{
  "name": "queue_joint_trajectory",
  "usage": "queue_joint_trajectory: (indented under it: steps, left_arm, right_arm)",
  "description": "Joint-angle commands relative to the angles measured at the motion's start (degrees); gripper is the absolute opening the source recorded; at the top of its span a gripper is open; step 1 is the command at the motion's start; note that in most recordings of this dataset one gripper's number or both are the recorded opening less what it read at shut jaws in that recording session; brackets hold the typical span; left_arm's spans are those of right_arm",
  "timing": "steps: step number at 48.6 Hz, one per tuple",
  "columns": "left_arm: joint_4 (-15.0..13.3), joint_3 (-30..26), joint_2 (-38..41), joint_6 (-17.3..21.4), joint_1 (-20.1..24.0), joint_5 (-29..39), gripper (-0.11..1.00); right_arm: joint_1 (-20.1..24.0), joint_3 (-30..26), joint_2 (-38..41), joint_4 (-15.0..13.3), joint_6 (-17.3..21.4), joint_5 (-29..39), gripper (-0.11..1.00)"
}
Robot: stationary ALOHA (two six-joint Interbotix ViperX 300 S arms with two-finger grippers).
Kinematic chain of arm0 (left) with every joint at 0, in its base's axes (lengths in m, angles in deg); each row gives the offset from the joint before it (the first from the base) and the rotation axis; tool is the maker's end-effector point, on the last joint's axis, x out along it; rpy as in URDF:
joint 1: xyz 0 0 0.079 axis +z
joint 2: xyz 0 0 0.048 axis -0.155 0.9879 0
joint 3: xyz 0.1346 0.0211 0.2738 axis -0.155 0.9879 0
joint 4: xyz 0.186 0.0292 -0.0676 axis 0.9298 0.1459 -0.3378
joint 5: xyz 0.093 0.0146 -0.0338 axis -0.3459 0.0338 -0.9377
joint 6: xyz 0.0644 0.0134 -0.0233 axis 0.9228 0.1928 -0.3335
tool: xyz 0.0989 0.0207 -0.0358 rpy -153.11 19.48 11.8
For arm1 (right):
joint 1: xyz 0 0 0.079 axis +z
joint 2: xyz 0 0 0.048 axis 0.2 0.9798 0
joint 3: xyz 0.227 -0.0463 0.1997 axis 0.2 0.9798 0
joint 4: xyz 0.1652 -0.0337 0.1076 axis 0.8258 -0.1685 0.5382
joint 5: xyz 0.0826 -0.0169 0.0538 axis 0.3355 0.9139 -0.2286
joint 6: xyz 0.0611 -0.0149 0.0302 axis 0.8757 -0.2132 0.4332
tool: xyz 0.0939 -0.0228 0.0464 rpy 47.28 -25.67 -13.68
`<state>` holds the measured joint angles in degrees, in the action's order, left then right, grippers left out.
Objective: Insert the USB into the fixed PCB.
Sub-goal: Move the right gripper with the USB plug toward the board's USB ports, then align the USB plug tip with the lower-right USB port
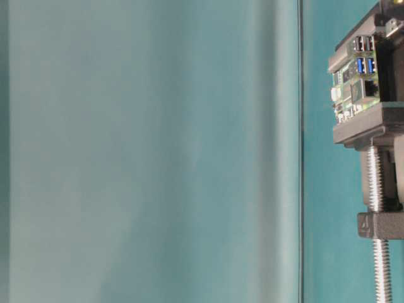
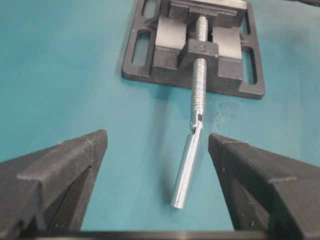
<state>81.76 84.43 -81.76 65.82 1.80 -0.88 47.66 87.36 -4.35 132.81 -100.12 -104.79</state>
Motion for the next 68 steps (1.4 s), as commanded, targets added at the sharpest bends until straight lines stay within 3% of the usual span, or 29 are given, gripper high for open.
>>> queue_joint_trajectory:
  steps: [1, 17, 68]
  left_arm:
    - [0.2, -0.7, 0.9, -0.6, 0.1, -0.5, 0.98]
    - [0.2, -0.7, 0.9, -0.6, 0.1, -0.5, 0.98]
    - [0.2, -0.7, 0.9, -0.6, 0.2, -0.5, 0.98]
  right_arm:
    - [0.1, -0.9, -1.0, -0.3, 0.1, -1.0, 0.21]
    - [-0.4, -0.9, -1.1, -1.8, 0.0, -1.2, 0.21]
    - [-2.3, -2.3, -3.3, -2.4, -3.6, -1.2, 0.21]
